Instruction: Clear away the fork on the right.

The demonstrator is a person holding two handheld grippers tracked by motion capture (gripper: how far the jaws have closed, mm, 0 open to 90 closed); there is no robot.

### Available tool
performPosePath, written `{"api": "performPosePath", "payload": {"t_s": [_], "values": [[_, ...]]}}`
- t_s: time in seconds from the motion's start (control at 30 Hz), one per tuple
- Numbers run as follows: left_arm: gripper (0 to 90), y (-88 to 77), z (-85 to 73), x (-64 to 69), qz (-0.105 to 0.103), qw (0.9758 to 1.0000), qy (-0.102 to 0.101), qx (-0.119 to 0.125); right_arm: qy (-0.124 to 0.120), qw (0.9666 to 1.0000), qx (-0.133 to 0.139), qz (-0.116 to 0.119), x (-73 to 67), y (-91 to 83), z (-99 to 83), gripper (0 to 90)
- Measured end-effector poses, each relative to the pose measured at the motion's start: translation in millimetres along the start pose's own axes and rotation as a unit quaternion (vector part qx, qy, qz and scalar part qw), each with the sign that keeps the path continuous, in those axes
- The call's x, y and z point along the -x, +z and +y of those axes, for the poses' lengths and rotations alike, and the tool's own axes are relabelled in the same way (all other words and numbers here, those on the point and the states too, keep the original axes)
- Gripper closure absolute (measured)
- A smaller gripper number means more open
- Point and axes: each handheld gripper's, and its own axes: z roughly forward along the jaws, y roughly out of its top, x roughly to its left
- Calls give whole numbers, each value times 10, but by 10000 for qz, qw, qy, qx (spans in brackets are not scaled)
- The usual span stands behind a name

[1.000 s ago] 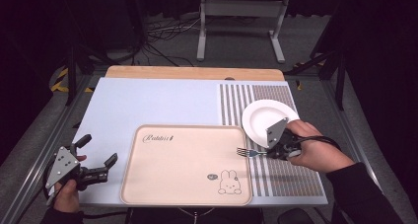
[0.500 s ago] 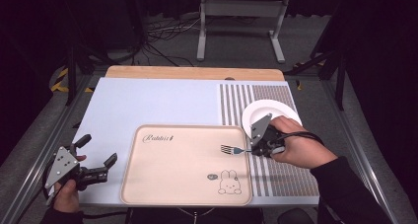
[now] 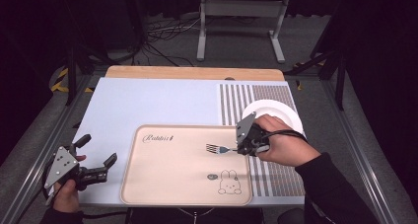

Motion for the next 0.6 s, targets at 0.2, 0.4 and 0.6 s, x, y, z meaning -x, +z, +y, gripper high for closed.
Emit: {"api": "performPosePath", "payload": {"t_s": [0.2,0.4,0.6], "values": [[0,4,-1,1,-1,10000,9,9,301,9995,89,-64,-15,32,104,788],[0,3,-1,0,-12,10000,7,-4,1010,9947,175,-59,-17,68,184,788],[0,2,-1,-2,-3,10000,-7,7,1690,9849,349,-169,-8,77,245,788]]}}
